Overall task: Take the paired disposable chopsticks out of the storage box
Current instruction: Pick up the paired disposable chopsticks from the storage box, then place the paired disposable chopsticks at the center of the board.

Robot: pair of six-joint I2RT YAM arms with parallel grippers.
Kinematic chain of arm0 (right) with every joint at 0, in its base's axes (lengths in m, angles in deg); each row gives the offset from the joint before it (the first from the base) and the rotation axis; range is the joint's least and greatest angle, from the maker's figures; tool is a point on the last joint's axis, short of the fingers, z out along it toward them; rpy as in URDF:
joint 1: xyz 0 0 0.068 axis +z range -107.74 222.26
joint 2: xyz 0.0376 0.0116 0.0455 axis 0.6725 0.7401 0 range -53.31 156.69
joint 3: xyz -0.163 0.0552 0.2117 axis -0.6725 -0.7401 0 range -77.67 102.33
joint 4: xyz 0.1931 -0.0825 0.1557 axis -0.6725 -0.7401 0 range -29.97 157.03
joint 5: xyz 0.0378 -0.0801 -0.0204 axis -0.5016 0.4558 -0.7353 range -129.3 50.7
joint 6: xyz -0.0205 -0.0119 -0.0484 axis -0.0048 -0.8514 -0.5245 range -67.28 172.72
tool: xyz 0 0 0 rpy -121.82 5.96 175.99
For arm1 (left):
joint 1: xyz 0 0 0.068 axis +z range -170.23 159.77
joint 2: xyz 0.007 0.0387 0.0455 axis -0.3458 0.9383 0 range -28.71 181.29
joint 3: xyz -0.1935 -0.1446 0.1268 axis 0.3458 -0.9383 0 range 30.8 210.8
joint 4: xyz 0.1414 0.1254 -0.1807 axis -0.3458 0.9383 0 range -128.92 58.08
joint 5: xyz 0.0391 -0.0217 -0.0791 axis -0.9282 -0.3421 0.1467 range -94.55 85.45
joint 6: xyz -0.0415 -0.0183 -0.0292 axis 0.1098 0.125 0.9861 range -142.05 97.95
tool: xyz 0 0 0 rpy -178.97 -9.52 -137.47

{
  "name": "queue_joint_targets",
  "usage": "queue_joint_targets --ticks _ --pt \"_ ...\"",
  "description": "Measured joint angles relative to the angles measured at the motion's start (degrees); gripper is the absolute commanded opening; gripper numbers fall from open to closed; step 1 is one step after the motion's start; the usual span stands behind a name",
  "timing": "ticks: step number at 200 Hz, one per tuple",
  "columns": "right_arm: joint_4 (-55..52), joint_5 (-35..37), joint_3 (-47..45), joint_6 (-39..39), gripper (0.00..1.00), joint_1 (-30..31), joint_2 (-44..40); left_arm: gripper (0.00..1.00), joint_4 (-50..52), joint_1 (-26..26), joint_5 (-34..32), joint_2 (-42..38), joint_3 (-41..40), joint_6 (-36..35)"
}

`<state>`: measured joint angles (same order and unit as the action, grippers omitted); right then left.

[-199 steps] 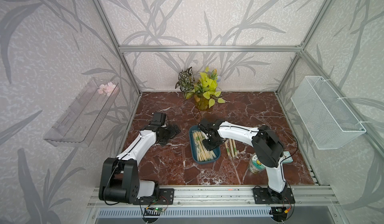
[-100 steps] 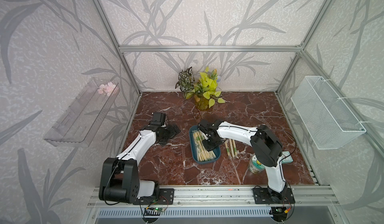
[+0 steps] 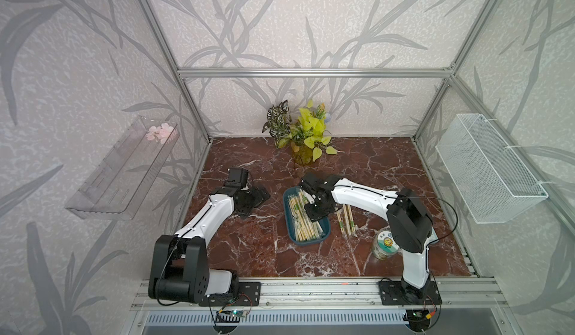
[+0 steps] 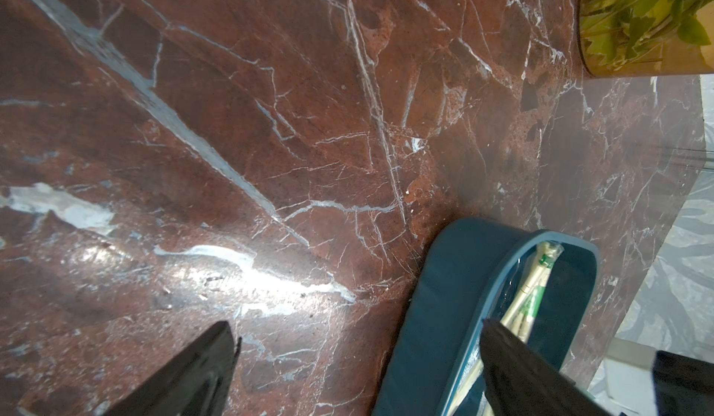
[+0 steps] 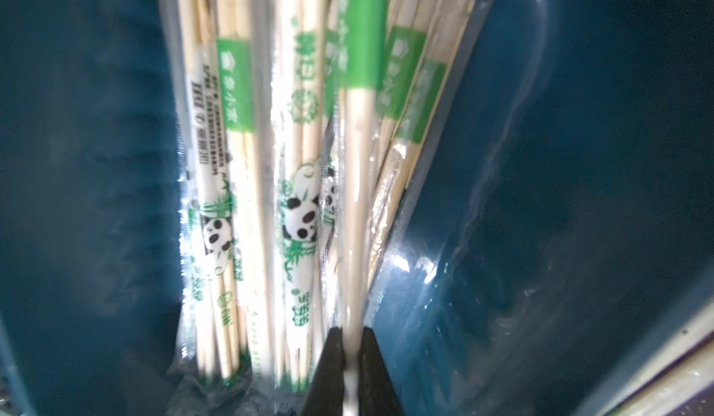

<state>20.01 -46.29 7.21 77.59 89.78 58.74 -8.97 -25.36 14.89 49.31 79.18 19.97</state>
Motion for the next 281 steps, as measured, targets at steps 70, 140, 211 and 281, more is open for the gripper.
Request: queue_joint_targets --ticks 70,140,211,281 --pt "6.91 -8.09 -4.76 4.0 0.03 -4.7 -3.5 0.99 0.0 0.0 -0.02 0.0 0.0 0.0" --pt "17.18 -16.81 -10.8 8.24 0.03 -7.91 -9.29 0.99 -0.02 0.0 0.0 0.0 0.0 0.0" --pt "16.94 -14.97 -12.55 7.93 0.03 -13.57 -15.5 0.99 0.0 0.0 0.02 0.0 0.0 0.02" --pt "8.57 -5.4 -12.79 3.1 0.04 -15.87 -15.96 0.99 0.0 0.0 0.04 0.0 0.24 0.04"
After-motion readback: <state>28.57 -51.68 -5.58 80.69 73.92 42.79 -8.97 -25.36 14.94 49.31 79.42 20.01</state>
